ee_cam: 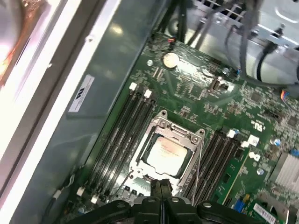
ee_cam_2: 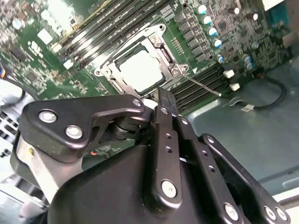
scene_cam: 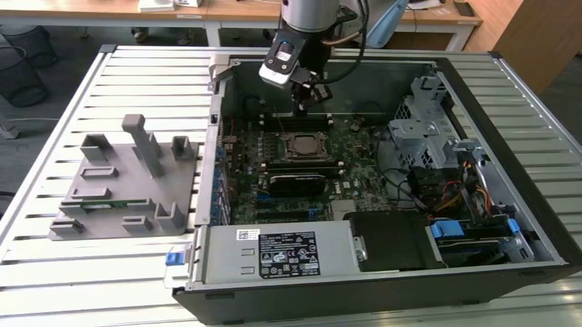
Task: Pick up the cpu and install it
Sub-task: 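Install the first cpu locking lever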
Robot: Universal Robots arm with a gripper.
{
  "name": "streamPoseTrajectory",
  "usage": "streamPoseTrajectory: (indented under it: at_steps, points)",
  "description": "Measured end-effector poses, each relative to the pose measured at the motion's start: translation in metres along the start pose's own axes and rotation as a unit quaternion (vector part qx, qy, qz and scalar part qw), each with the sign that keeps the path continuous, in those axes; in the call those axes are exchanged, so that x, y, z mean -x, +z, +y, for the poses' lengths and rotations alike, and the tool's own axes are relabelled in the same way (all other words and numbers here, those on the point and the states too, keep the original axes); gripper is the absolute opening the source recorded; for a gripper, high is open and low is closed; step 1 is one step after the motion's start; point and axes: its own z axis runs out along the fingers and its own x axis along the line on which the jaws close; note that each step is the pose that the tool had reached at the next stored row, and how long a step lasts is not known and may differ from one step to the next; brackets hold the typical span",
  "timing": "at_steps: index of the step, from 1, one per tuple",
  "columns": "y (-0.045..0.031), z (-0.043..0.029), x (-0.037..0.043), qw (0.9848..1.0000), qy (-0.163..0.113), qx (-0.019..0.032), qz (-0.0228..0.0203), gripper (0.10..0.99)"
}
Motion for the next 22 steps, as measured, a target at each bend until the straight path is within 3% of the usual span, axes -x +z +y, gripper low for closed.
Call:
streamPoseTrajectory:
  at_steps: [8,13,17,22]
  points:
    - [0.0004,0.0000,0.0000,0.9986,-0.053,-0.0010,0.0011,0.106]
    - [0.0007,0.0000,0.0000,0.9965,-0.084,-0.0016,0.0018,0.106]
    - [0.0010,0.0000,0.0000,0.9935,-0.113,-0.0022,0.0024,0.106]
    - [0.0014,0.0000,0.0000,0.9873,-0.159,-0.0031,0.0034,0.106]
